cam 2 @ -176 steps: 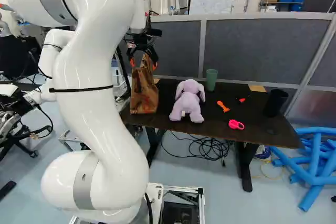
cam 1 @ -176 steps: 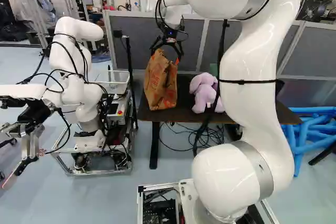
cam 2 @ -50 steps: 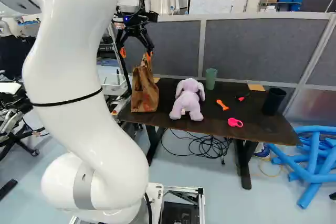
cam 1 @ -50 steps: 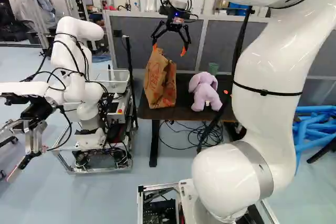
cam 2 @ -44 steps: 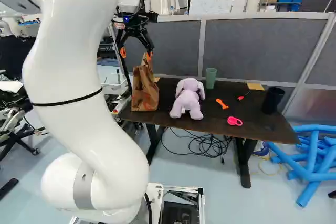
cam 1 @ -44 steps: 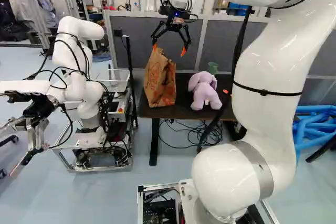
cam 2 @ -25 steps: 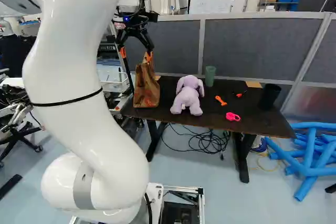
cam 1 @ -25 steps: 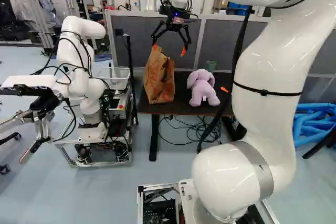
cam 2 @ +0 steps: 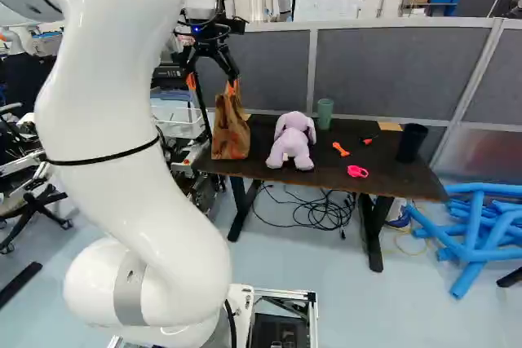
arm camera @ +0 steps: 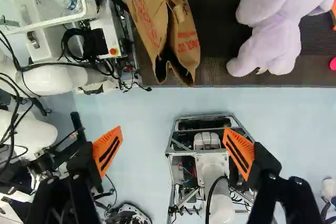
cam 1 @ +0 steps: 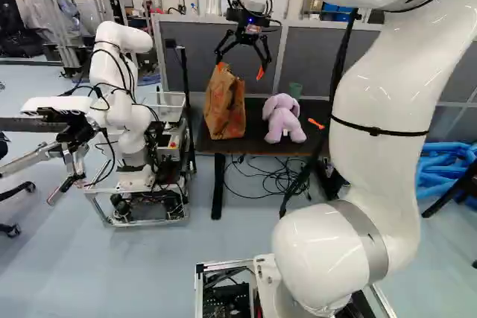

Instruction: Pick up the bag on the ground and place it on the table

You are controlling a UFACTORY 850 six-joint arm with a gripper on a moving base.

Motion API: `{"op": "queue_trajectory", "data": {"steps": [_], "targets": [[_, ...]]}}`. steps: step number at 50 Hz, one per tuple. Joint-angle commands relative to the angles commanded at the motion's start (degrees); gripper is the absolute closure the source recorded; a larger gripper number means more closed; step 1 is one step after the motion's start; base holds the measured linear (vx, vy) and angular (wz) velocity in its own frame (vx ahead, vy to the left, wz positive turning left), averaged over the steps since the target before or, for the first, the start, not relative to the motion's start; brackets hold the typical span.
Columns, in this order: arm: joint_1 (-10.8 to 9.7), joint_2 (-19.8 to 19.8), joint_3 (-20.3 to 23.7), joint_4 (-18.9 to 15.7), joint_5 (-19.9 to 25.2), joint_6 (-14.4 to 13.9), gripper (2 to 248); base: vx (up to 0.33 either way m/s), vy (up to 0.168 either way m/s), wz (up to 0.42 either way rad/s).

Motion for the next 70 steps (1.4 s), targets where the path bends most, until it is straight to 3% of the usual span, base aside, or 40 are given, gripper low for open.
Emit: {"op": "queue_trajectory", "data": {"steps": [70], "targets": [[0.0, 0.0, 0.0, 0.0, 0.0, 0.0, 3, -0.129, -0.003, -0.003]]}}
